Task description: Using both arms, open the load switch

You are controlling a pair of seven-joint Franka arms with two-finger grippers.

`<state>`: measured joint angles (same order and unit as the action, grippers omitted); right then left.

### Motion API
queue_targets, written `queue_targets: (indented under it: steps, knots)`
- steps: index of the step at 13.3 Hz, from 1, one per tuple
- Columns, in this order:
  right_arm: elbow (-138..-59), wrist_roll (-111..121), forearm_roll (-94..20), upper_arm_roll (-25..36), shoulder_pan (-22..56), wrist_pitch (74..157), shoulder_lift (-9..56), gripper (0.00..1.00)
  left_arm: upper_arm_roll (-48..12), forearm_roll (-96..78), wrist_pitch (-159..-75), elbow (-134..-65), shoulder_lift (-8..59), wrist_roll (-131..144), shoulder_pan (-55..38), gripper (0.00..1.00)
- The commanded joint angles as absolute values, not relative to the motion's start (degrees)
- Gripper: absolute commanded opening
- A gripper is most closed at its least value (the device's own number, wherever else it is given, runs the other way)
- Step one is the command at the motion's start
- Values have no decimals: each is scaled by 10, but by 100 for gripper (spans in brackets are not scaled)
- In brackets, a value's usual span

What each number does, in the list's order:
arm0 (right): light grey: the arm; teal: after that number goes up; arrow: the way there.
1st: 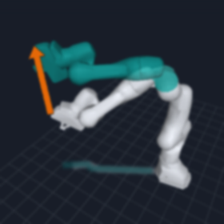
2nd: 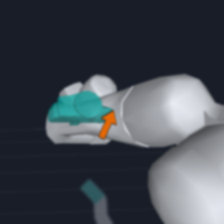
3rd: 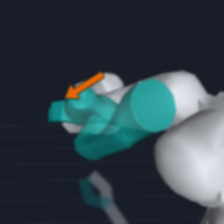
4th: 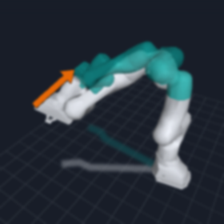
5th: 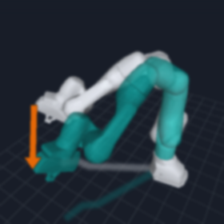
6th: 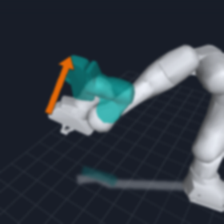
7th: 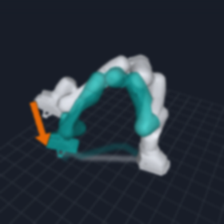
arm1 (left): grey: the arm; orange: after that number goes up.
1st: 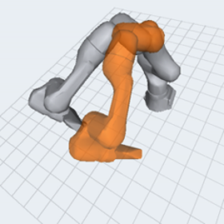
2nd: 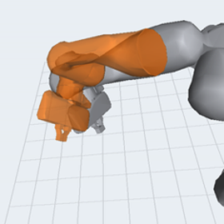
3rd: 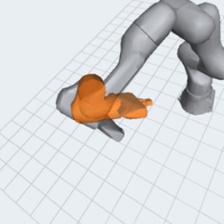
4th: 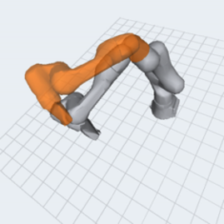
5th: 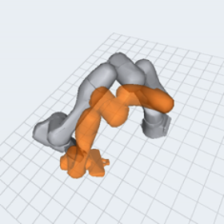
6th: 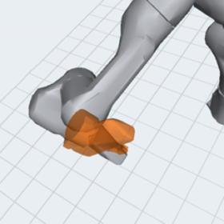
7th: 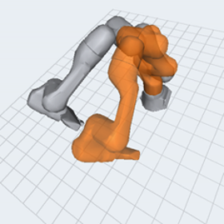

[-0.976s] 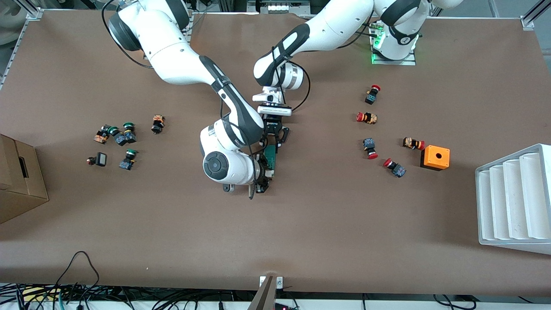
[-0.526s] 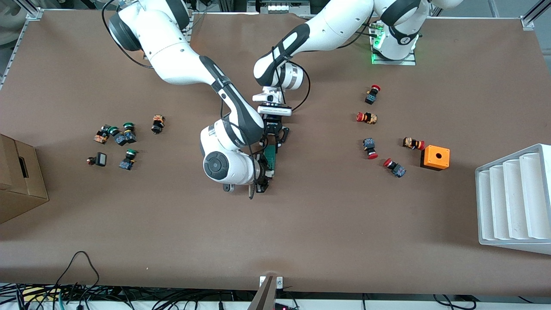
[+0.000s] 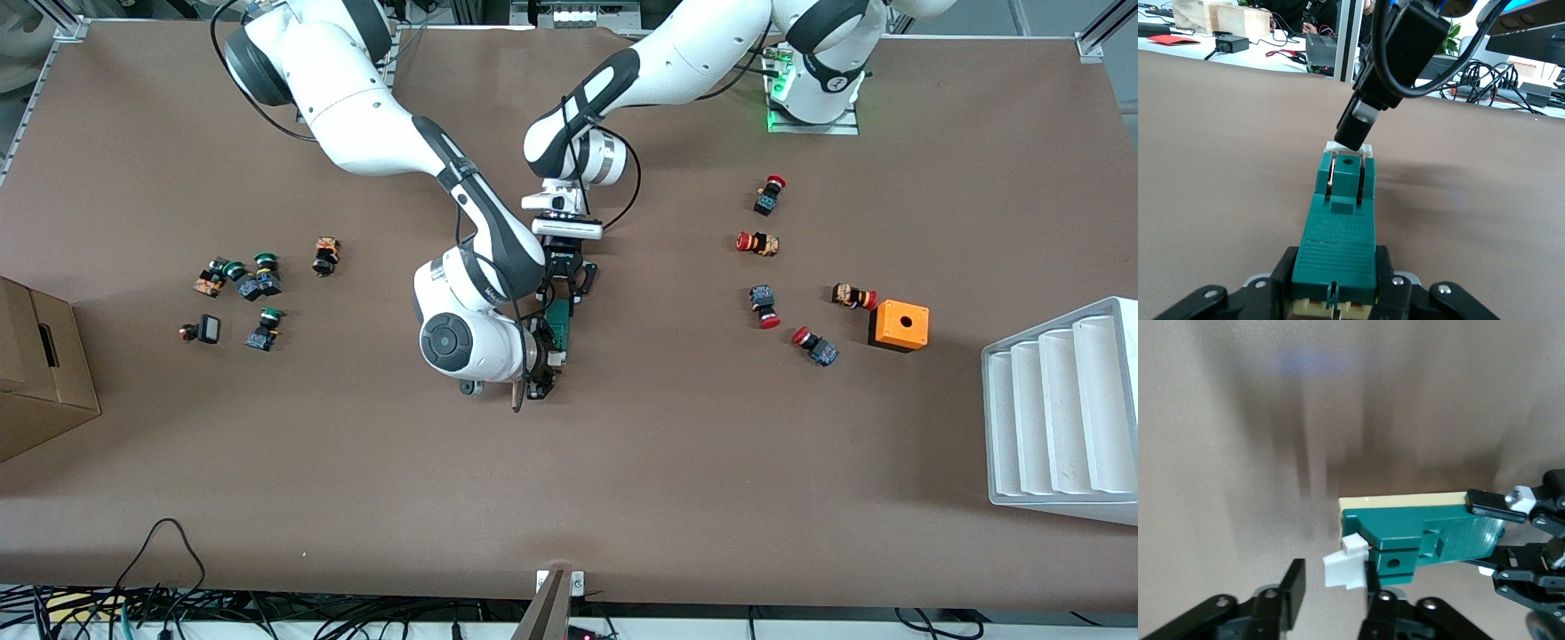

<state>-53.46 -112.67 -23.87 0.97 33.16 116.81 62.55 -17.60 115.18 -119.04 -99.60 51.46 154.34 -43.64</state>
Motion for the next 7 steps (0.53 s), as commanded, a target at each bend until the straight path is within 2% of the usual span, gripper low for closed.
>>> queue_targets:
  steps: [1,3,7]
  knots:
    - [-517,-1138,-233,14,333,1167,646,55,-175,1167,-1195,-982,526,1565,-439,43]
    - [-517,-1143,-233,14,336,1166,647,53,-175,1166,-1195,-982,526,1565,-439,43]
    - [-517,-1155,-236,12,337,1162,647,33,-175,1166,-1195,-982,526,1565,-439,43]
